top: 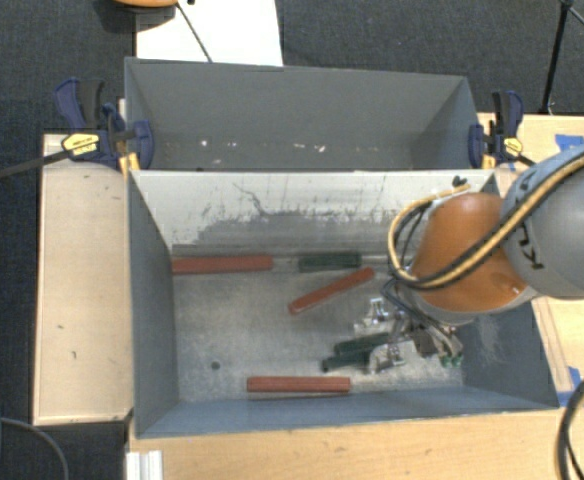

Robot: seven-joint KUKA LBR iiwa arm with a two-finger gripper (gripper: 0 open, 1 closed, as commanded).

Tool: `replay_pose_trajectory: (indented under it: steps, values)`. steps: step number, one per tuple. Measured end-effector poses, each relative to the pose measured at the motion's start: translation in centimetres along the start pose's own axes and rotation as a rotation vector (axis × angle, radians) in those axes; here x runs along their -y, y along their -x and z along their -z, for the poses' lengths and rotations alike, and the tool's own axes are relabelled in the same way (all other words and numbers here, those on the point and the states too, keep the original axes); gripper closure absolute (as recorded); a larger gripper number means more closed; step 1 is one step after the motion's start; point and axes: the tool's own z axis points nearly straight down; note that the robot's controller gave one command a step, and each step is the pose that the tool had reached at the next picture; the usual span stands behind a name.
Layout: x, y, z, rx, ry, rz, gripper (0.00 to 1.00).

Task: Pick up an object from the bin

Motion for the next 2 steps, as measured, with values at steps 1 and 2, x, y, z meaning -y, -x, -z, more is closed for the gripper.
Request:
replay_pose_trajectory:
  steps: [1, 2]
  values:
    - [0.0, 0.0, 0.0, 0.000, 0.000, 0.001, 1.00]
    - [-0.7, -0.4, 16.1, 0.002, 0.001, 0.037, 1.00]
